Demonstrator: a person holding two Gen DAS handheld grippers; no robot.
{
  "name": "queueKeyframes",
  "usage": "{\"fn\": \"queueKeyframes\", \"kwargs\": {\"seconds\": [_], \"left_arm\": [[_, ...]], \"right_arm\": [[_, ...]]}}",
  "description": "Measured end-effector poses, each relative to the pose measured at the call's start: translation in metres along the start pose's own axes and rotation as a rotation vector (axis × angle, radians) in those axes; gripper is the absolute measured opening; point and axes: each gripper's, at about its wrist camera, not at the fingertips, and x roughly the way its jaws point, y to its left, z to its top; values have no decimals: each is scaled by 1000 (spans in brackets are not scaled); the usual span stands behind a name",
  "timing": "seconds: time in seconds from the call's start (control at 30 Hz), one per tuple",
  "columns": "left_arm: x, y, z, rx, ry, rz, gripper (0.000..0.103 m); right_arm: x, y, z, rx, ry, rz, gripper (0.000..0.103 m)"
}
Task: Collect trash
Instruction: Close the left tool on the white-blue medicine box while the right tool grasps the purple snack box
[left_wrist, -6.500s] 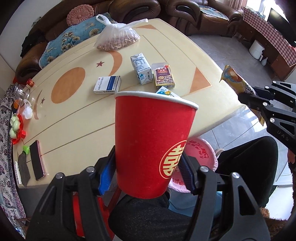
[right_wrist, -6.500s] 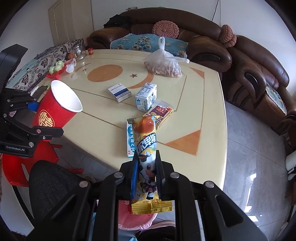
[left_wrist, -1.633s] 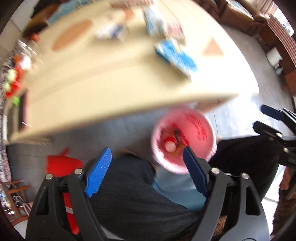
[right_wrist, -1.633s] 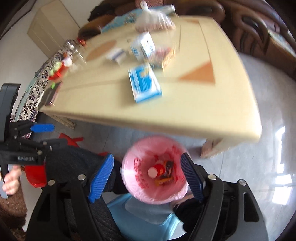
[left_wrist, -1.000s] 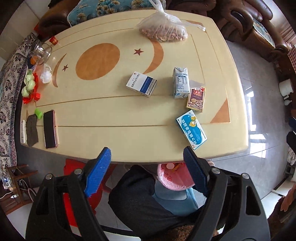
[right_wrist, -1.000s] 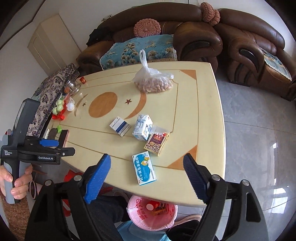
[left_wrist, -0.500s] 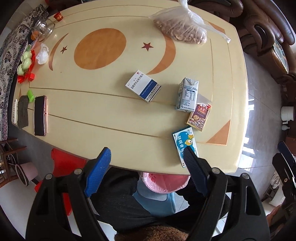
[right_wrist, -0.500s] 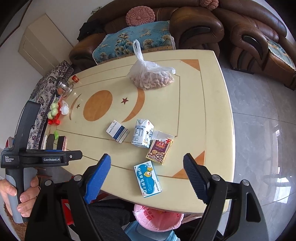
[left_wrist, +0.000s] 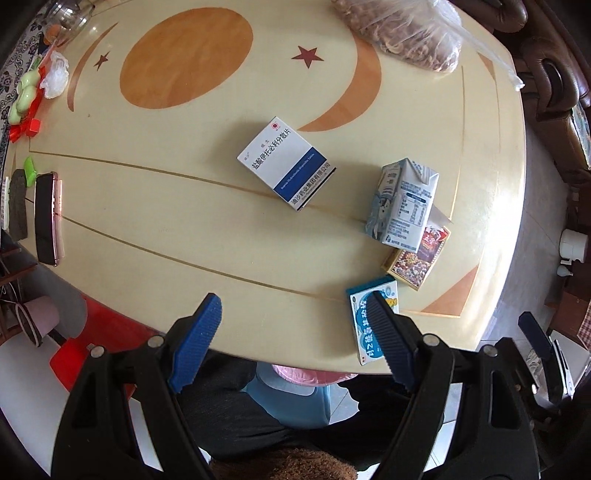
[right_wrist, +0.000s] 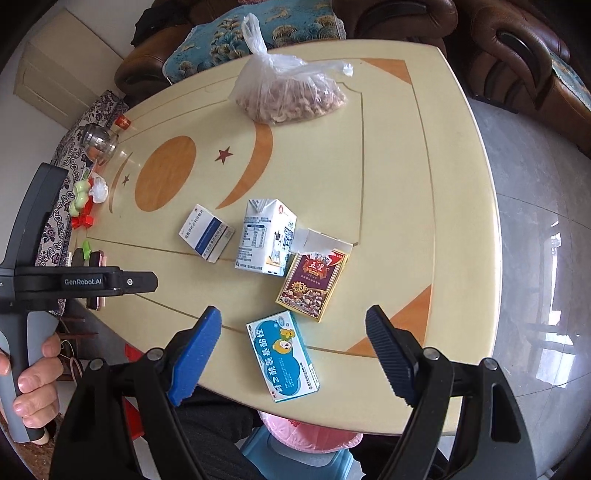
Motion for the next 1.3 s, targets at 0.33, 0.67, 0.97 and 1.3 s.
{"fn": "queueKeyframes", "kwargs": {"seconds": [0.33, 0.67, 0.97, 1.3], "left_arm": [[55, 17, 45, -115, 78, -73, 79], [90, 28, 81, -213, 98, -166, 79], [115, 37, 99, -293, 130, -174, 79], [121, 48, 112, -354, 143, -246, 84]], "right_arm": [[74, -9, 2, 2, 121, -32, 79], [117, -7, 11, 16, 180, -48, 79], [142, -3, 21, 36, 194, -63, 79], [170, 0, 23, 29, 199, -123, 80]]}}
